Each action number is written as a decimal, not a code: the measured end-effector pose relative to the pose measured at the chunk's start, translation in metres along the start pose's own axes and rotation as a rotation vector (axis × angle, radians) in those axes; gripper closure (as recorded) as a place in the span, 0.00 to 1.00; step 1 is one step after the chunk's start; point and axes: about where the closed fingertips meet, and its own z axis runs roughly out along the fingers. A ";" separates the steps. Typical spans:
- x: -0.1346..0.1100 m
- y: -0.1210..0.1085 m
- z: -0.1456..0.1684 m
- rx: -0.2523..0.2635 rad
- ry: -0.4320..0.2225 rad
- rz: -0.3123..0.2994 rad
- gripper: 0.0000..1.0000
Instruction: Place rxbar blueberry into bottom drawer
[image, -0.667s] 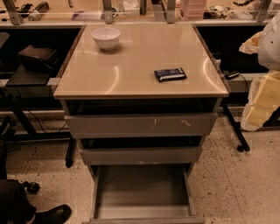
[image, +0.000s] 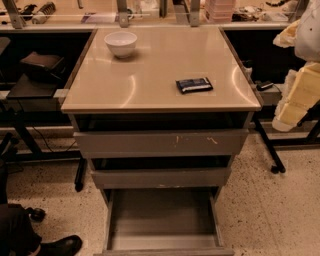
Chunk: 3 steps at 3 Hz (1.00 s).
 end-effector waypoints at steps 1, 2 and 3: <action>-0.005 -0.020 0.006 -0.031 -0.110 -0.008 0.00; -0.012 -0.051 0.035 -0.155 -0.273 -0.041 0.00; -0.035 -0.080 0.069 -0.274 -0.429 -0.043 0.00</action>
Offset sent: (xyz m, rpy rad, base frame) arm 0.1969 0.0138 0.0383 0.8483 0.0491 0.3725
